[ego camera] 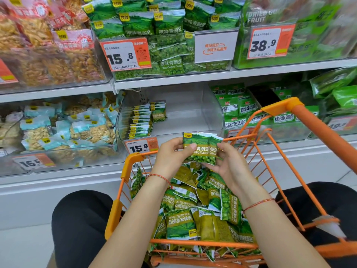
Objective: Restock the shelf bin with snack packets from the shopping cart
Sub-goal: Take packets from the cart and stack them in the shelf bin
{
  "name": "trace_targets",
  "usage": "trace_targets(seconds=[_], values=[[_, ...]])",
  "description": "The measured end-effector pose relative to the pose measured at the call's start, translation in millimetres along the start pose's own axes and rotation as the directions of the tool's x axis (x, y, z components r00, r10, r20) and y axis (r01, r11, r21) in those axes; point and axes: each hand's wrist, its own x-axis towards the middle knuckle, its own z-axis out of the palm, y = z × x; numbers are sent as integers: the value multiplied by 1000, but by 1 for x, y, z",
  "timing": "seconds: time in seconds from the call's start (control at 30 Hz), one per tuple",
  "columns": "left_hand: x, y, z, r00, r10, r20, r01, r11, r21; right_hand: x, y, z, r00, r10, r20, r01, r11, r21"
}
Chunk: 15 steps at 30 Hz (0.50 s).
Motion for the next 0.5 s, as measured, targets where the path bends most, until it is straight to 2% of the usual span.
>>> trace_targets(seconds=[0.33, 0.5], values=[[-1, -4, 4, 997, -59, 53, 59, 998, -9, -4, 0, -2, 995, -29, 94, 33, 999, -37], [1, -5, 5, 994, -112, 20, 113, 991, -74, -6, -3, -1, 995, -53, 89, 56, 998, -36]])
